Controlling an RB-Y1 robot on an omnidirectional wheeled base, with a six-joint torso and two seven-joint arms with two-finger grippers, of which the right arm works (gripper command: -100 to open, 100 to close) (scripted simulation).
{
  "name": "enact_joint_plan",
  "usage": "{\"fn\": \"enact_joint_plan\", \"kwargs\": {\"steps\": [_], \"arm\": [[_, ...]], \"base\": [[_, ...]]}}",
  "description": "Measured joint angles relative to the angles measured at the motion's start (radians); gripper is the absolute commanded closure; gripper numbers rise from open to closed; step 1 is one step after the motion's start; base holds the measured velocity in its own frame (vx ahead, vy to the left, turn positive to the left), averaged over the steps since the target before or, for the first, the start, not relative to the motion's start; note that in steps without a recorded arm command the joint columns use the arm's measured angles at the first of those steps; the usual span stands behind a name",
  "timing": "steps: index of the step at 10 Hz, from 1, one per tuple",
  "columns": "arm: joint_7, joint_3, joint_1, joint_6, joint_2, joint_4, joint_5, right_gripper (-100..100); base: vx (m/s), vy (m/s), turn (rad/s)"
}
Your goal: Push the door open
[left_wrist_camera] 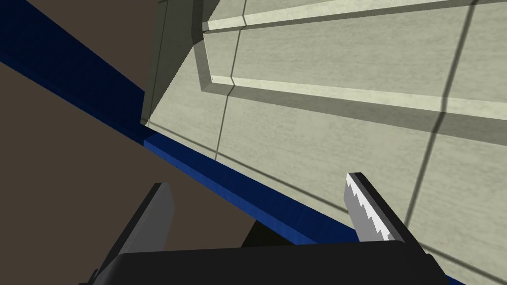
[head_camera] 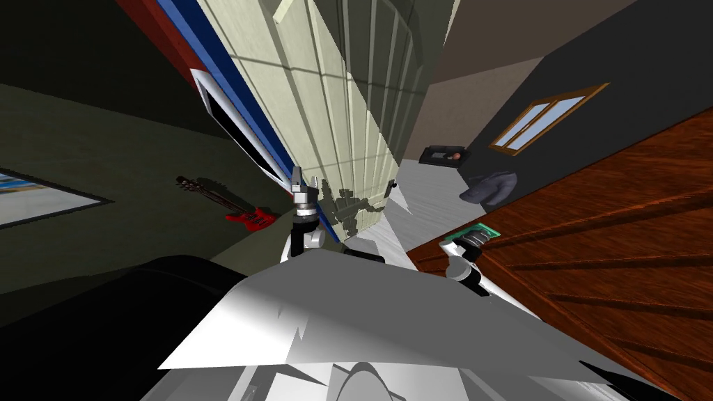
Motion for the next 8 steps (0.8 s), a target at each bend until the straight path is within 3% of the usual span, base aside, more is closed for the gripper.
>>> {"fn": "enact_joint_plan", "kwargs": {"steps": [2, 4, 5, 6, 7, 8], "arm": [[0.025, -0.027, 0.000, -0.001, 0.012, -0.029, -0.008, 100], [0.052, -0.059, -0.001, -0.008, 0.021, -0.035, -0.017, 100], [0.062, -0.070, -0.009, -0.026, 0.019, -0.015, -0.020, 100], [0.080, -0.090, 0.001, -0.016, 0.040, -0.059, -0.027, 100], [0.082, -0.092, -0.012, -0.030, 0.019, -0.020, -0.027, 100], [0.094, -0.107, -0.017, -0.036, 0.024, -0.026, -0.031, 100]], "base": [[0.024, -0.085, 0.072], [0.015, -0.100, 0.074], [0.023, -0.102, 0.076], [0.025, -0.057, 0.023], [0.029, -0.049, 0.031], [0.031, -0.073, 0.067]]}}
